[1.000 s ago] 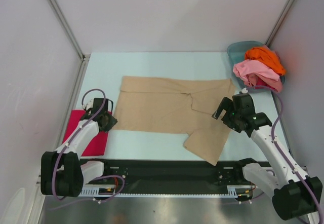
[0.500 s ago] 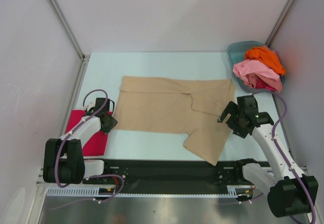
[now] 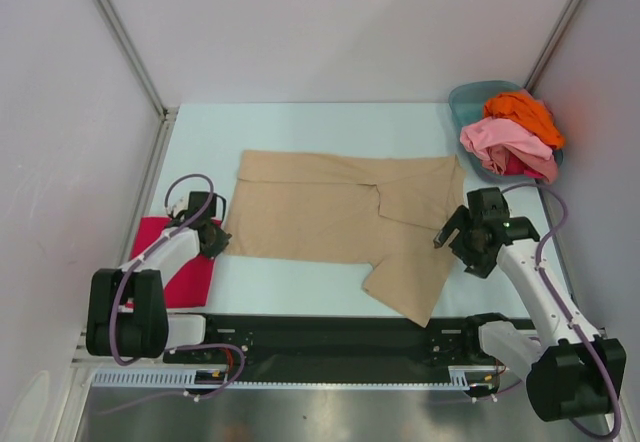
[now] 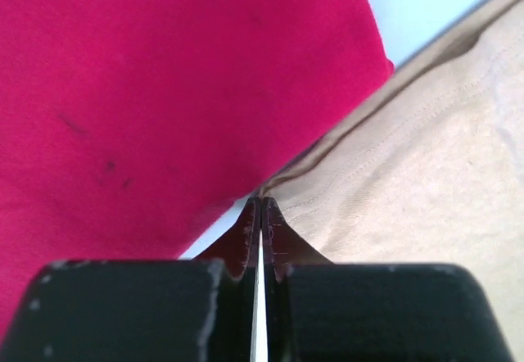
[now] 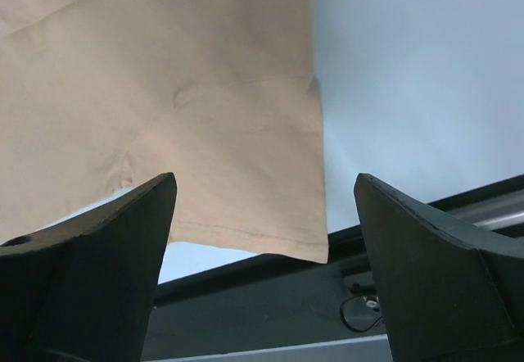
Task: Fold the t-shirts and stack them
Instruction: Fold the tshirt
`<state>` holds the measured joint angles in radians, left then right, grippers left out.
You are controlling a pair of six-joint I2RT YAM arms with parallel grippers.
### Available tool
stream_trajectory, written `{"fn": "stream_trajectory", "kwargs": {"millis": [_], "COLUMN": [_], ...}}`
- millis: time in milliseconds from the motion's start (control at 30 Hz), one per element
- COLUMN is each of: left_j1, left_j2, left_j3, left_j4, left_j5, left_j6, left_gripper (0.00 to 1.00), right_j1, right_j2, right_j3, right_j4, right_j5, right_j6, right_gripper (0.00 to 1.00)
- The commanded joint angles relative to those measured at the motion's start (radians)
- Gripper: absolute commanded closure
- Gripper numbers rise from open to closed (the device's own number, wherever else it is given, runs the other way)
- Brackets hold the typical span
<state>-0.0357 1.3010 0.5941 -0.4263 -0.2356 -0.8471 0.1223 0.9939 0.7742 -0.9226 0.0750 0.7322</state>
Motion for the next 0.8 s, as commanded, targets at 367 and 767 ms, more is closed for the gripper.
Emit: {"fn": "stream_trajectory", "kwargs": {"millis": [367,767], "left_j1": [0.003,0.003], "left_j2": [-0.206,-0.209], "left_j3": [0.009,0.0], "left_j4": [0.057,0.072], "left_j5": [0.11,0.148], "left_j6": [0.08,0.069], "left_gripper": [1.0,1.0], "right_j1": [0.002,0.1], "right_j2": [0.017,0.029], "right_j3": [-0.19,-0.273], "right_j4": [0.106,0.133], "right_j5": [-0.09,0.006], "right_j6": [0.12,0.213], "right_gripper": [0.65,0.61]}}
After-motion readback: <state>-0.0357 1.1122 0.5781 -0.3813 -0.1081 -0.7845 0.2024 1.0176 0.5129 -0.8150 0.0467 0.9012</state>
